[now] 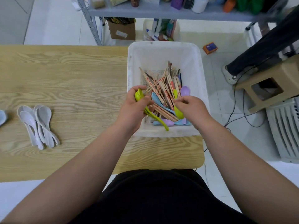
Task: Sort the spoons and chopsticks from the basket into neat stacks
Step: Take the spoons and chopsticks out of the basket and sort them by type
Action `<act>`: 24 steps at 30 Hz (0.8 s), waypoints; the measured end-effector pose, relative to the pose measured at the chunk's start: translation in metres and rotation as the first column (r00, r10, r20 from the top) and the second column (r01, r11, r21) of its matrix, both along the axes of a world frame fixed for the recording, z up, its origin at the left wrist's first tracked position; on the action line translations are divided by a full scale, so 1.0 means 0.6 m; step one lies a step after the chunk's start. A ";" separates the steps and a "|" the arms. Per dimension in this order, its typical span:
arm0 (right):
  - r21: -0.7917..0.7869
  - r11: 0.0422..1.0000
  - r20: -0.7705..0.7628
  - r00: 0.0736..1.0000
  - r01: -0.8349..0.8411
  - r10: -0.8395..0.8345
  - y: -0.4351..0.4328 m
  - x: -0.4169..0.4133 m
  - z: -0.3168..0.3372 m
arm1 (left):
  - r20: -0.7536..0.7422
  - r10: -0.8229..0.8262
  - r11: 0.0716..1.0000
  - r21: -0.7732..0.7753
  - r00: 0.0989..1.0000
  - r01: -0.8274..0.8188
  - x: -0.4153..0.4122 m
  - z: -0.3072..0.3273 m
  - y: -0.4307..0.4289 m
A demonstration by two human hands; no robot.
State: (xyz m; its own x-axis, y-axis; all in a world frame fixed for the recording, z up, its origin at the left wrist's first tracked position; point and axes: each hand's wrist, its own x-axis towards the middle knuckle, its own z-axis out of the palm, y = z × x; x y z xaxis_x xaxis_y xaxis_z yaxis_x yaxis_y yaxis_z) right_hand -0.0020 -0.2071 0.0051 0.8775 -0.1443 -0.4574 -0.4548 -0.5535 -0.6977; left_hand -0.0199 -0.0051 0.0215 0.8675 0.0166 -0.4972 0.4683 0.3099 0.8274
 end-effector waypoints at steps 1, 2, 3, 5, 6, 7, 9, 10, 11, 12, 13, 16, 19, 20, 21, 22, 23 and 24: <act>0.185 0.975 -0.049 0.992 0.120 -0.113 0.007 -0.003 0.022 | 0.057 -0.052 0.997 0.063 0.997 0.049 -0.001 0.009 -0.001; 0.367 0.903 -0.130 0.974 0.224 -0.188 0.015 -0.007 0.043 | 0.118 -0.116 0.986 0.134 0.986 0.100 -0.002 0.021 -0.002; 0.511 0.812 -0.204 0.958 0.281 -0.203 0.021 -0.011 0.065 | 0.178 -0.187 0.967 0.208 0.966 0.149 -0.005 0.034 -0.003; 0.671 0.693 -0.265 0.958 0.262 -0.106 0.029 -0.021 0.103 | 0.281 -0.310 0.918 0.337 0.908 0.209 -0.014 0.056 -0.009; 0.727 0.651 -0.256 0.966 0.218 -0.037 0.031 -0.028 0.118 | 0.309 -0.340 0.900 0.380 0.888 0.212 -0.021 0.063 -0.013; 0.765 0.623 -0.232 0.972 0.164 0.028 0.030 -0.034 0.128 | 0.322 -0.341 0.889 0.415 0.883 0.192 -0.029 0.071 -0.017; 0.785 0.619 -0.152 0.978 0.033 0.141 0.026 -0.046 0.137 | 0.316 -0.258 0.908 0.402 0.913 0.117 -0.046 0.084 -0.028; 0.784 0.620 -0.106 0.978 -0.029 0.179 0.023 -0.053 0.138 | 0.303 -0.190 0.942 0.325 0.934 0.086 -0.055 0.089 -0.032; 0.771 0.631 -0.063 0.977 -0.082 0.204 0.020 -0.060 0.138 | 0.280 -0.110 0.975 0.216 0.954 0.050 -0.063 0.094 -0.035; 0.730 0.669 -0.011 0.976 -0.142 0.220 0.016 -0.068 0.138 | 0.244 -0.036 0.994 0.106 0.969 0.010 -0.071 0.098 -0.040; 0.648 0.730 0.057 0.970 -0.215 0.236 0.013 -0.077 0.138 | 0.213 0.013 1.000 0.023 0.977 -0.018 -0.081 0.104 -0.044; 0.289 0.879 0.265 0.914 -0.378 0.306 0.002 -0.109 0.144 | 0.182 0.026 0.997 -0.077 0.983 -0.012 -0.119 0.109 -0.060; 0.205 0.872 0.349 0.866 -0.444 0.359 -0.009 -0.136 0.143 | 0.152 0.052 0.994 -0.107 0.987 -0.036 -0.156 0.108 -0.076; 0.244 0.855 0.327 0.869 -0.457 0.371 -0.011 -0.143 0.143 | 0.138 0.076 0.991 -0.116 0.988 -0.060 -0.165 0.104 -0.078; 0.264 0.846 0.302 0.872 -0.464 0.384 -0.012 -0.149 0.140 | 0.127 0.097 0.987 -0.138 0.987 -0.080 -0.174 0.102 -0.079; 0.269 0.844 0.291 0.874 -0.464 0.388 -0.013 -0.155 0.138 | 0.121 0.111 0.983 -0.162 0.986 -0.091 -0.183 0.100 -0.080; 0.271 0.846 0.284 0.878 -0.458 0.385 -0.013 -0.161 0.133 | 0.117 0.123 0.976 -0.192 0.986 -0.099 -0.192 0.099 -0.080; 0.276 0.849 0.282 0.882 -0.451 0.377 -0.012 -0.166 0.129 | 0.112 0.137 0.969 -0.223 0.984 -0.110 -0.201 0.098 -0.079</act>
State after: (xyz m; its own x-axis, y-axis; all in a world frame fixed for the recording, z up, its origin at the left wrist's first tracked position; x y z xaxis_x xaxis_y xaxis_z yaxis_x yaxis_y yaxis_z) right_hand -0.1015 -0.2145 0.0823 0.9010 0.3780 -0.2130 -0.0575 -0.3827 -0.9221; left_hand -0.1404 -0.0527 0.0803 0.9210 0.0322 -0.3881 0.3119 0.5359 0.7845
